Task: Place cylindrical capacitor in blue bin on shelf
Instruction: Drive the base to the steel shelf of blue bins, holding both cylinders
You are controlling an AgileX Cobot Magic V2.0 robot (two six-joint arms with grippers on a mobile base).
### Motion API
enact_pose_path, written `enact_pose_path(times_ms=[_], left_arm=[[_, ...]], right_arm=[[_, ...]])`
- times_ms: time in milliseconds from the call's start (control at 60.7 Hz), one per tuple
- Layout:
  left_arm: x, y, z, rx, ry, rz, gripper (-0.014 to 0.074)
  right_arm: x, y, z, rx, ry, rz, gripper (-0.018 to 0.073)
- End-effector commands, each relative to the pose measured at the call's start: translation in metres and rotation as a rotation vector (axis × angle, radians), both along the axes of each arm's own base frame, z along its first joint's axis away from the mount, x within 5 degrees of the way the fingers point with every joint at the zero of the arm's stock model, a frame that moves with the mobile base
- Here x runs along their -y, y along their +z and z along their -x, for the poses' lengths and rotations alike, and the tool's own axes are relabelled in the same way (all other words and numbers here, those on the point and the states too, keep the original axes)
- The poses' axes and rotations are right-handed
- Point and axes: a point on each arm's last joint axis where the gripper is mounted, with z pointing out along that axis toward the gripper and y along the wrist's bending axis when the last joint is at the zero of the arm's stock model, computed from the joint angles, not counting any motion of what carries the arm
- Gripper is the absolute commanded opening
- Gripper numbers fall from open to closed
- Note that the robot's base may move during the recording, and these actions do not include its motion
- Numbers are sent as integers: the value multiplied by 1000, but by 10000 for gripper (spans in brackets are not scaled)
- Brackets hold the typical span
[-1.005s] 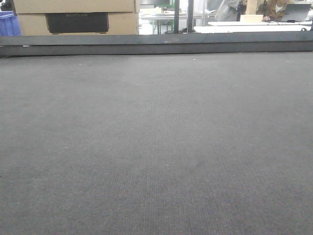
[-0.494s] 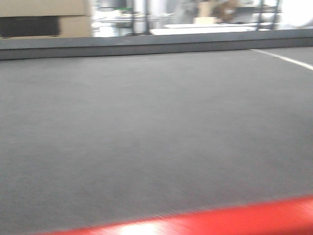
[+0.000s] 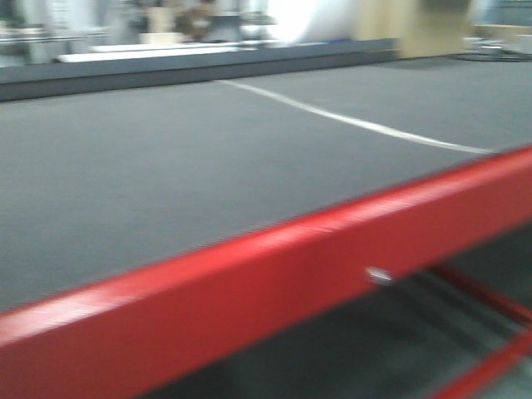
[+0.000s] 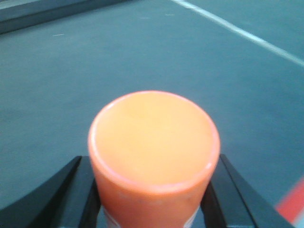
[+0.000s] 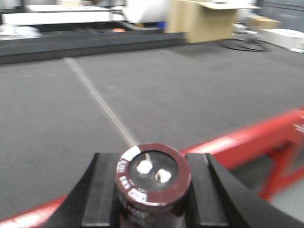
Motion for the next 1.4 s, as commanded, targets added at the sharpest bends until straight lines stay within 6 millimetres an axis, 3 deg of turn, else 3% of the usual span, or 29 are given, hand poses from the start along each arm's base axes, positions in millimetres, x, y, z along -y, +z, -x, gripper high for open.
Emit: enact_pose_path(times_ms=[0,1384], left_arm=[[0,3,1,23,-6,9,-111],[0,3,1,23,-6,9,-111]], right_arm=[[0,2,0,26,-1,0,-100],[0,2,0,27,-1,0,-100]])
